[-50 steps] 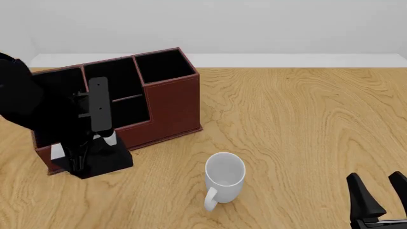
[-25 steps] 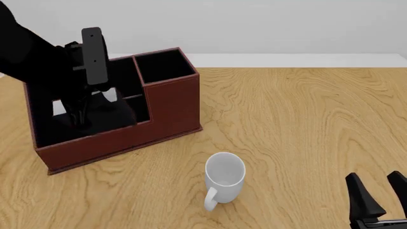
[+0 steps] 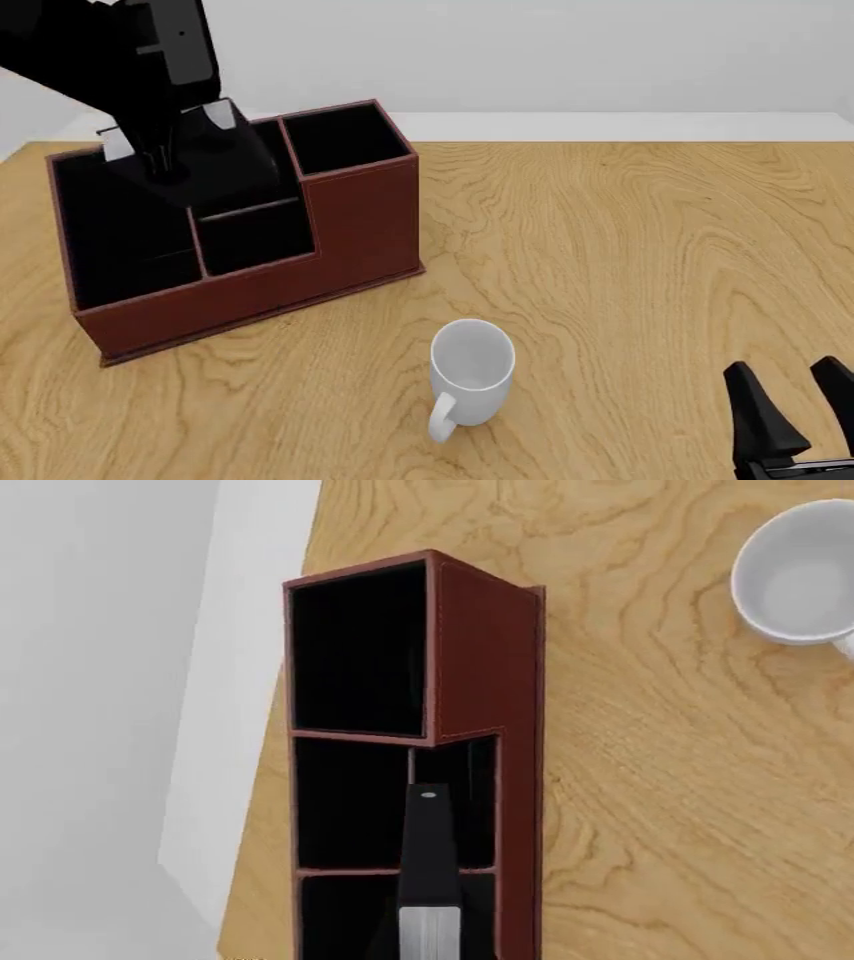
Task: Pick up the book and place it in the front compartment of the caddy.
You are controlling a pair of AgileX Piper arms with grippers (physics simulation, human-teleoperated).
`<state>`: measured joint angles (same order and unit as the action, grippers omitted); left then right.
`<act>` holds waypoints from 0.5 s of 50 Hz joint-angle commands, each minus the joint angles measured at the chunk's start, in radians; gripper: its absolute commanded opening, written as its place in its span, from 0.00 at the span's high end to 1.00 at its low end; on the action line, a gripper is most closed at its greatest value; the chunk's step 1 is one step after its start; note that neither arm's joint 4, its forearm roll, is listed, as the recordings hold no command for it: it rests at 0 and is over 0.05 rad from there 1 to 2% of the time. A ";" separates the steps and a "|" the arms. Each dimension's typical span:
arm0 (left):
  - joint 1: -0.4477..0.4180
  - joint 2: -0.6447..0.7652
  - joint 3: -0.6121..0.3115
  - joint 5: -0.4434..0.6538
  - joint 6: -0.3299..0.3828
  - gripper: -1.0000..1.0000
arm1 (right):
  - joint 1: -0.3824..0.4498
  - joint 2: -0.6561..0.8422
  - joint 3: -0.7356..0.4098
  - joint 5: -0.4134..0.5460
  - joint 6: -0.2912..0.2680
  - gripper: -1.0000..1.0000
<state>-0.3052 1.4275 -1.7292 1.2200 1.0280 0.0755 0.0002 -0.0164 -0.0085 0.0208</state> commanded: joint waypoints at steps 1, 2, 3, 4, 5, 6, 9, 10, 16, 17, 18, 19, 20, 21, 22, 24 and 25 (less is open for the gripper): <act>0.026 0.061 -0.103 0.000 0.031 1.00 | 0.000 0.000 -0.001 -0.001 0.001 0.00; 0.026 0.063 -0.095 0.000 0.034 1.00 | 0.000 0.000 -0.001 0.000 0.000 0.00; 0.026 0.065 -0.098 0.000 0.040 1.00 | 0.000 0.000 -0.001 0.000 0.000 0.00; 0.023 0.071 -0.099 0.000 0.040 1.00 | -0.001 0.000 -0.002 0.000 0.000 0.00; 0.020 0.076 -0.099 0.000 0.036 1.00 | -0.001 0.000 -0.002 0.000 0.000 0.00; 0.029 0.084 -0.107 0.000 0.042 1.00 | -0.002 0.000 -0.002 0.000 0.000 0.00; 0.043 0.097 -0.108 0.000 0.060 1.00 | -0.003 0.000 -0.002 0.000 0.000 0.00; 0.039 0.102 -0.107 0.000 0.056 1.00 | -0.004 0.000 -0.001 0.000 0.001 0.00; 0.059 0.144 -0.142 0.000 0.089 1.00 | -0.001 0.000 0.000 0.000 -0.001 0.00; 0.060 0.148 -0.146 0.000 0.092 1.00 | -0.001 0.000 0.000 0.000 -0.002 0.00; 0.070 0.159 -0.157 0.000 0.095 1.00 | -0.001 0.000 0.000 0.000 -0.003 0.00; 0.071 0.166 -0.159 0.000 0.097 1.00 | -0.001 0.000 0.000 0.000 -0.003 0.00; 0.074 0.174 -0.161 0.000 0.093 1.00 | -0.002 0.000 0.000 0.000 -0.003 0.00; 0.077 0.184 -0.173 0.000 0.098 1.00 | -0.003 0.000 0.000 0.001 -0.004 0.00; 0.082 0.194 -0.182 0.000 0.097 1.00 | -0.003 0.000 0.000 0.001 -0.004 0.00; 0.061 0.213 -0.204 0.000 0.072 1.00 | -0.006 0.000 0.000 0.001 -0.005 0.00; 0.064 0.224 -0.223 0.000 0.078 1.00 | -0.007 0.000 0.000 0.001 -0.006 0.00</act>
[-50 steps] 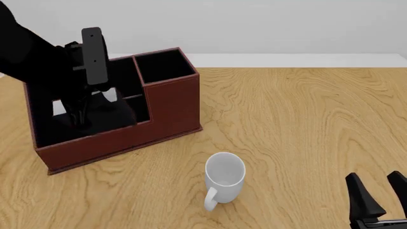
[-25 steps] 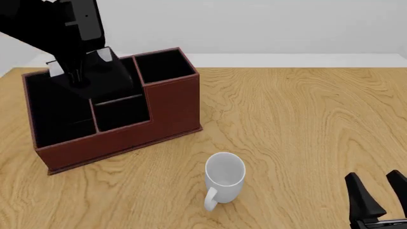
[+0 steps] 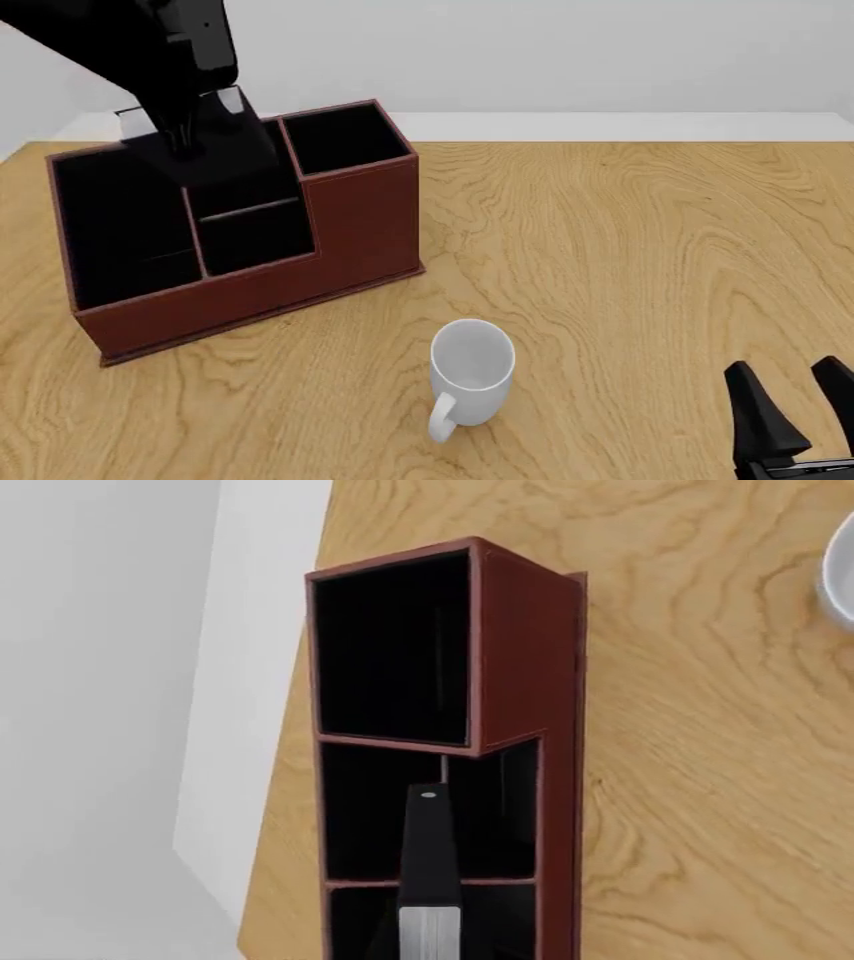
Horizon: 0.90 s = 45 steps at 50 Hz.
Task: Pick up the book and place it in the front compartment of the caddy.
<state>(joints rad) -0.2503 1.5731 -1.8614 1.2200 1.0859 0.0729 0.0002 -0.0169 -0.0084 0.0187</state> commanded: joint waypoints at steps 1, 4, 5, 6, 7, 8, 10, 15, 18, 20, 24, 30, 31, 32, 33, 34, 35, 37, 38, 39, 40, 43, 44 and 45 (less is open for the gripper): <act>0.008 0.088 -0.100 0.000 0.022 1.00 | -0.005 0.000 0.001 0.001 -0.005 0.00; 0.020 0.110 -0.117 0.000 0.040 1.00 | -0.008 0.000 0.001 0.002 -0.008 0.00; 0.021 0.119 -0.125 0.000 0.040 1.00 | -0.008 0.000 0.002 0.002 -0.008 0.00; 0.020 0.126 -0.126 0.000 0.034 1.00 | -0.008 0.000 0.003 0.003 -0.010 0.00; 0.019 0.133 -0.137 0.000 0.037 1.00 | -0.007 0.000 0.004 0.003 -0.012 0.00; 0.018 0.137 -0.142 0.000 0.033 1.00 | -0.006 0.000 0.005 0.003 -0.012 0.00; 0.018 0.148 -0.148 0.000 0.031 1.00 | -0.007 0.000 0.006 0.003 -0.013 0.00; 0.042 0.166 -0.136 -0.001 0.049 1.00 | -0.009 0.000 0.008 0.004 -0.014 0.00; 0.060 0.173 -0.129 0.000 0.063 1.00 | -0.006 0.000 0.008 0.006 -0.015 0.00; 0.073 0.183 -0.134 0.000 0.076 1.00 | -0.006 0.000 0.007 0.006 -0.015 0.00; 0.093 0.192 -0.114 -0.001 0.094 1.00 | -0.008 0.000 0.007 0.005 -0.013 0.00; 0.103 0.213 -0.124 -0.005 0.104 1.00 | -0.008 0.000 0.008 0.005 -0.015 0.00; 0.102 0.220 -0.132 -0.005 0.099 1.00 | -0.008 0.000 0.008 0.005 -0.014 0.00; 0.102 0.222 -0.134 -0.006 0.099 1.00 | -0.008 0.000 0.007 0.005 -0.014 0.00; 0.098 0.229 -0.136 -0.005 0.091 1.00 | -0.008 0.000 0.007 0.005 -0.015 0.00; 0.099 0.229 -0.128 -0.011 0.095 1.00 | -0.008 0.000 0.008 0.005 -0.016 0.00; 0.099 0.236 -0.134 -0.015 0.093 1.00 | -0.008 0.000 0.008 0.005 -0.017 0.00; 0.094 0.242 -0.134 -0.017 0.089 1.00 | -0.008 0.000 0.008 0.005 -0.019 0.00; 0.091 0.251 -0.145 -0.016 0.080 1.00 | -0.008 0.000 0.009 0.005 -0.019 0.00; 0.087 0.253 -0.144 -0.020 0.079 1.00 | -0.009 0.000 0.009 0.005 -0.020 0.00; 0.080 0.265 -0.164 -0.015 0.066 1.00 | -0.009 0.000 0.009 0.005 -0.021 0.00; 0.078 0.278 -0.167 -0.026 0.060 1.00 | -0.009 0.000 0.010 0.006 -0.023 0.00; 0.079 0.278 -0.161 -0.031 0.063 1.00 | -0.009 0.000 0.010 0.006 -0.023 0.00; 0.083 0.281 -0.151 -0.044 0.065 1.00 | -0.009 0.000 0.010 0.007 -0.026 0.00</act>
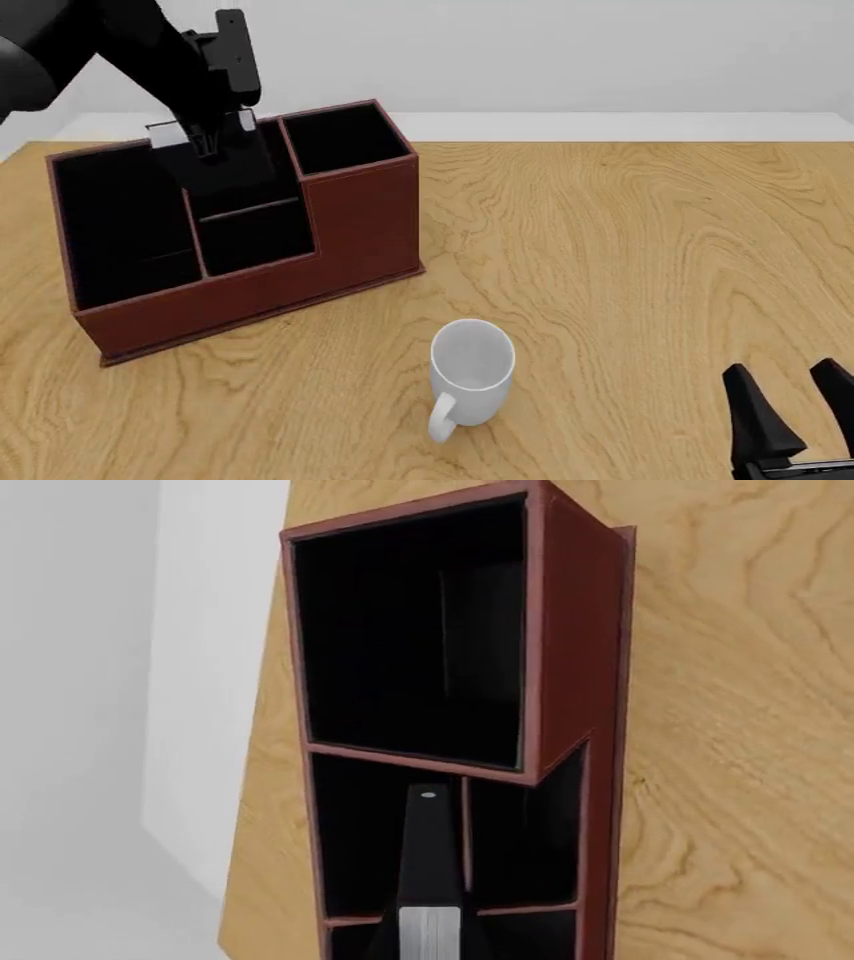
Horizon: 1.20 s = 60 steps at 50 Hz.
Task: Pick up the book and place it in the front compartment of the caddy.
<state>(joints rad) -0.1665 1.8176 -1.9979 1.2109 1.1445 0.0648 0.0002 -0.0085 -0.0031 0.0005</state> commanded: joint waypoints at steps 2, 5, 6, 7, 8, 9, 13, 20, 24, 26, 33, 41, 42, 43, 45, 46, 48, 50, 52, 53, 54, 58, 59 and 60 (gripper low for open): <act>-0.001 0.039 -0.004 -0.043 0.005 1.00 | -0.001 0.000 0.002 0.001 -0.008 0.00; -0.001 0.053 -0.006 -0.052 -0.001 1.00 | -0.002 0.000 0.003 0.002 -0.010 0.00; 0.000 0.053 -0.001 -0.056 0.000 1.00 | -0.002 0.000 0.004 0.002 -0.010 0.00; 0.003 0.054 0.011 -0.065 0.003 1.00 | -0.001 0.000 0.004 0.002 -0.011 0.00; 0.006 0.055 0.024 -0.070 0.005 1.00 | -0.001 0.000 0.004 0.002 -0.011 0.00; 0.007 0.053 0.030 -0.074 0.007 1.00 | -0.001 0.000 0.005 0.002 -0.011 0.00; 0.013 0.062 0.046 -0.092 0.013 1.00 | 0.002 0.000 0.005 0.002 -0.012 0.00; 0.020 0.080 0.050 -0.107 0.014 1.00 | 0.003 0.000 0.006 0.005 -0.015 0.00; 0.022 0.091 0.049 -0.115 0.013 1.00 | 0.006 0.000 0.007 0.007 -0.016 0.00; 0.025 0.096 0.052 -0.122 0.017 1.00 | 0.005 0.000 0.007 0.006 -0.016 0.00; 0.028 0.120 0.023 -0.122 0.020 1.00 | 0.005 0.000 0.006 0.007 -0.017 0.00; 0.035 0.146 0.002 -0.131 0.023 1.00 | 0.002 0.000 0.006 0.008 -0.018 0.00; 0.034 0.148 0.002 -0.134 0.021 1.00 | 0.002 0.000 0.006 0.008 -0.018 0.00; 0.032 0.151 0.001 -0.136 0.019 1.00 | 0.001 0.000 0.006 0.007 -0.017 0.00; 0.034 0.156 0.001 -0.142 0.020 1.00 | 0.001 0.000 0.005 0.008 -0.017 0.00; 0.035 0.161 0.000 -0.144 0.020 1.00 | 0.001 0.000 0.005 0.008 -0.017 0.00; 0.042 0.167 0.002 -0.153 0.026 1.00 | 0.000 0.000 0.005 0.008 -0.017 0.00; 0.045 0.172 0.000 -0.156 0.028 1.00 | -0.002 0.000 0.004 0.008 -0.017 0.00; 0.047 0.180 -0.007 -0.161 0.027 1.00 | -0.002 0.000 0.004 0.008 -0.016 0.00; 0.047 0.181 -0.003 -0.166 0.030 1.00 | -0.003 0.000 0.004 0.008 -0.017 0.00; 0.045 0.182 -0.002 -0.166 0.029 1.00 | -0.003 0.000 0.005 0.008 -0.016 0.00; 0.045 0.200 -0.020 -0.177 0.028 1.00 | -0.004 0.000 0.006 0.008 -0.019 0.00; 0.044 0.202 -0.023 -0.174 0.026 1.00 | -0.004 0.000 0.006 0.008 -0.018 0.00; 0.044 0.208 -0.033 -0.171 0.021 1.00 | -0.004 0.000 0.006 0.008 -0.018 0.00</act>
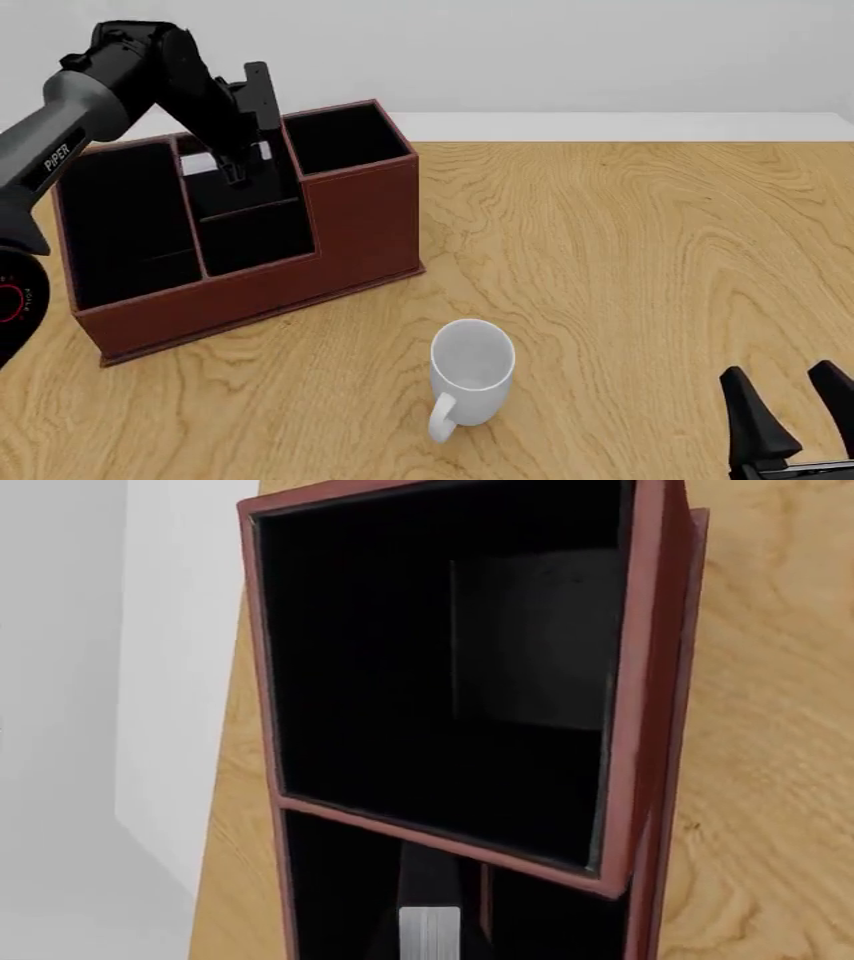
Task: Pick up the book and place it in the front compartment of the caddy.
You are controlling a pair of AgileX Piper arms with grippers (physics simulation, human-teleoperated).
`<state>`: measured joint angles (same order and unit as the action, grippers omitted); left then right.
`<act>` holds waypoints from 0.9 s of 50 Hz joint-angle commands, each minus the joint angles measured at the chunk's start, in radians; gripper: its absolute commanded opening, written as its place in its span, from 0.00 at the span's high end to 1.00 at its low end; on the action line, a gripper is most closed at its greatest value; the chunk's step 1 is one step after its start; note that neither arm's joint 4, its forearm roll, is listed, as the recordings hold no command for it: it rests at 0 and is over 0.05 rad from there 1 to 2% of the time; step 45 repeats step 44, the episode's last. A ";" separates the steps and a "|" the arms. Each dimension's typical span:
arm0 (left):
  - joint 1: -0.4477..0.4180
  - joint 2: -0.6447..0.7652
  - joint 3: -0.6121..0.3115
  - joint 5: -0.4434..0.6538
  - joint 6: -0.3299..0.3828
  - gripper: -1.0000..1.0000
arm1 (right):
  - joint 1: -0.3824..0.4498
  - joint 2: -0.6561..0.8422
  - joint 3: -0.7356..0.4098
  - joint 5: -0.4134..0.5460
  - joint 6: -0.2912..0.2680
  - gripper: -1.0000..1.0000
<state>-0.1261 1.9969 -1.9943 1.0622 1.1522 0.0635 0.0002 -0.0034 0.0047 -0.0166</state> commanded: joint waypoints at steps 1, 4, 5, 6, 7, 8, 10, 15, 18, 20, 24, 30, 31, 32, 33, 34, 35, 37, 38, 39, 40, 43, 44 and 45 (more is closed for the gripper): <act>0.004 0.033 -0.043 -0.021 0.012 1.00 | -0.004 0.000 0.001 0.001 -0.002 0.00; 0.006 0.060 -0.094 -0.007 0.002 1.00 | -0.005 0.000 0.001 0.000 -0.002 0.00; 0.015 0.064 -0.095 -0.006 0.004 1.00 | -0.004 0.000 0.001 0.000 -0.001 0.00; 0.016 0.060 -0.084 -0.016 0.010 1.00 | -0.004 0.000 0.001 0.000 -0.002 0.00; 0.019 0.055 -0.074 -0.024 0.014 1.00 | -0.003 0.000 0.001 0.000 -0.001 0.00; 0.016 0.056 -0.077 -0.021 0.010 1.00 | -0.003 0.000 0.001 0.001 -0.002 0.00; 0.017 0.053 -0.069 -0.032 0.014 0.00 | 0.001 0.000 0.002 0.002 -0.003 0.00; 0.023 0.063 -0.090 -0.038 0.021 0.00 | 0.001 0.000 0.001 0.002 -0.002 0.00; 0.025 0.064 -0.093 -0.041 0.026 0.00 | 0.002 0.000 0.001 0.001 -0.002 0.00; 0.024 0.069 -0.107 -0.037 0.026 0.00 | 0.002 0.000 0.001 0.000 -0.001 0.00; 0.025 0.072 -0.125 -0.032 0.029 0.00 | 0.002 0.000 0.000 -0.001 0.001 0.00; 0.023 0.060 -0.122 -0.026 0.029 0.00 | 0.002 0.000 0.000 -0.002 0.002 0.00; 0.023 0.057 -0.123 -0.021 0.027 0.00 | 0.002 0.000 0.000 -0.002 0.003 0.00; 0.023 0.045 -0.107 -0.026 0.032 0.00 | 0.002 0.000 0.000 -0.003 0.003 0.00; 0.019 0.038 -0.110 -0.016 0.025 0.00 | 0.002 0.000 0.000 -0.003 0.003 0.00; 0.019 0.029 -0.103 -0.015 0.026 0.00 | 0.001 0.000 0.000 -0.003 0.003 0.00; 0.017 0.020 -0.094 -0.014 0.027 0.00 | 0.002 0.000 0.001 -0.004 0.003 0.00; 0.018 0.004 -0.079 -0.016 0.031 0.00 | 0.002 0.000 0.001 -0.004 0.003 0.00; 0.016 -0.004 -0.076 -0.014 0.029 0.00 | 0.001 0.000 0.001 -0.005 0.004 0.00; 0.015 -0.009 -0.075 -0.011 0.028 0.00 | 0.001 0.000 0.001 -0.005 0.003 0.00; 0.014 -0.020 -0.064 -0.013 0.031 0.00 | 0.000 0.000 0.001 -0.005 0.004 0.00; 0.000 -0.044 -0.064 0.009 0.011 0.00 | -0.001 0.000 0.000 -0.008 0.004 0.00; 0.004 -0.057 -0.047 -0.001 0.018 0.00 | -0.001 0.000 0.000 -0.008 0.004 0.00; 0.004 -0.057 -0.047 -0.001 0.018 0.00 | -0.001 0.000 0.000 -0.008 0.004 0.00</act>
